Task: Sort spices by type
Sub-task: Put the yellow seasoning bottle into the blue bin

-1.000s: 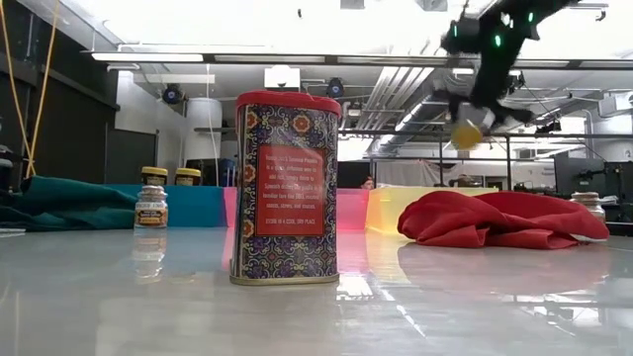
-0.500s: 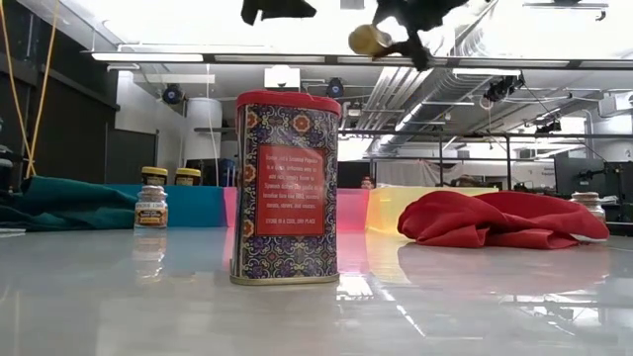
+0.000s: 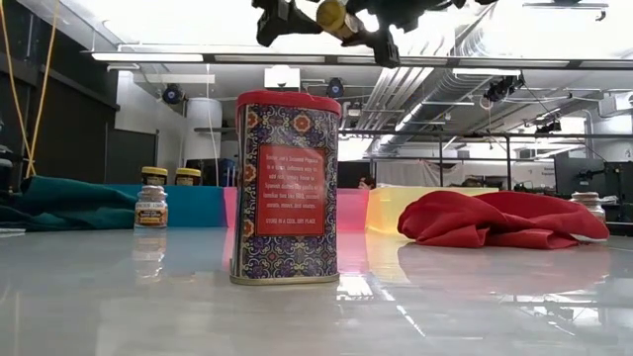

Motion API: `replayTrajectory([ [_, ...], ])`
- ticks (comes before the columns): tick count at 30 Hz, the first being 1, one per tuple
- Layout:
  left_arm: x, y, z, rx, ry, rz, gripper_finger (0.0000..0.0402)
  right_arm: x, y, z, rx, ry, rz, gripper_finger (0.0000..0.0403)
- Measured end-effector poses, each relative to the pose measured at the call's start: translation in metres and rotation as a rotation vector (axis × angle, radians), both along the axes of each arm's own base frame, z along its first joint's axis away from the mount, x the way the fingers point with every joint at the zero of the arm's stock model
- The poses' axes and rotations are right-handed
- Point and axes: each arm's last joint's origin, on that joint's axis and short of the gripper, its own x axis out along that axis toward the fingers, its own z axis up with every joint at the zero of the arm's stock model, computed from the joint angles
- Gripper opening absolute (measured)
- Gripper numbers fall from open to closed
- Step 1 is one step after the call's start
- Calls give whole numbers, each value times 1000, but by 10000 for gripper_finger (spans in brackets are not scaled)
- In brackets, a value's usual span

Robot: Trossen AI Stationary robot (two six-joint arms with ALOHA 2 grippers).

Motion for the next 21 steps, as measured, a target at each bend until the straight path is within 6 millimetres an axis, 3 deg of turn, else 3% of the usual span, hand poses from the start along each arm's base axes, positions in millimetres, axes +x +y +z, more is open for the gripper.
replayTrajectory([
  [8,0,4,9,31,-80,17,308,2,12,3,11,-47,11,191],
  [21,10,1,6,119,-64,-124,308,4,21,6,42,-107,12,191],
])
